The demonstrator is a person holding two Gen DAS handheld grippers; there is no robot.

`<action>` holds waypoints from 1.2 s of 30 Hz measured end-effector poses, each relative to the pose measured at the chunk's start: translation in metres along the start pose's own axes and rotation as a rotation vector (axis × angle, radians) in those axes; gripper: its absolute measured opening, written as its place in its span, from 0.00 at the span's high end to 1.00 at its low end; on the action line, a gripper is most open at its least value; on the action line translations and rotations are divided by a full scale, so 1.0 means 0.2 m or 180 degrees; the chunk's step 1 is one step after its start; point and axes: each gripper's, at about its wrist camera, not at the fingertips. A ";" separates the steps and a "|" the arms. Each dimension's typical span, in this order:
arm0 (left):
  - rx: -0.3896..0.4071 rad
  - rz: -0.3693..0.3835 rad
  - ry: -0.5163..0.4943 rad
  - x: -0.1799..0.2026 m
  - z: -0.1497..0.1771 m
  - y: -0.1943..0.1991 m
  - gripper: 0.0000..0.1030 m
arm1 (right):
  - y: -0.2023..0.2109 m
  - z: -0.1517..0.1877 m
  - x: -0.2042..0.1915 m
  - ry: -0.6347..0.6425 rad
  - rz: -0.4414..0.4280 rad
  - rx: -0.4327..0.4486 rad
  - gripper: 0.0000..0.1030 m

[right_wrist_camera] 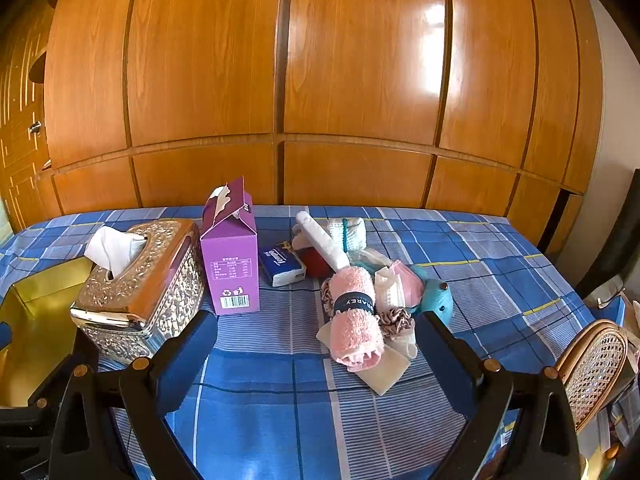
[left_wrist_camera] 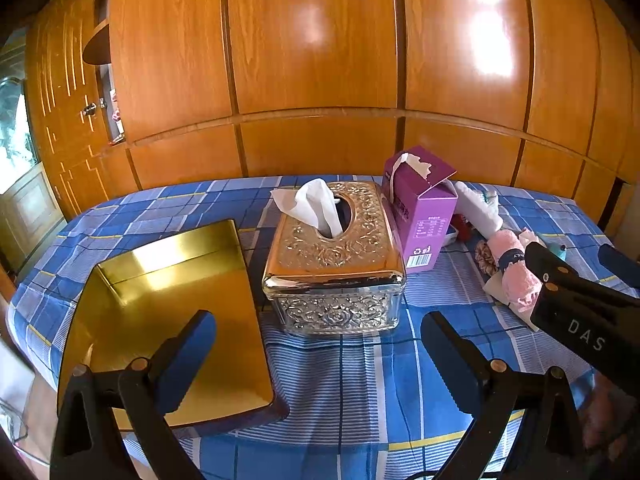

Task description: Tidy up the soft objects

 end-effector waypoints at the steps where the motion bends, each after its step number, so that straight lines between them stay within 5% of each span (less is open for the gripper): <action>1: -0.0003 0.0002 0.0000 0.00 0.00 0.00 0.00 | 0.00 0.00 0.00 0.0000 0.0002 0.0002 0.01; 36: 0.0026 0.0063 -0.0142 0.06 0.01 0.05 0.00 | 0.02 0.00 0.11 -0.0115 0.0125 0.0029 0.01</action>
Point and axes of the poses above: each gripper's, at about its wrist camera, not at the fingertips, and y roughly against the way its jaws point, x to its right, z to its underside, and after that the axes turned 4 degrees about y, right-handed
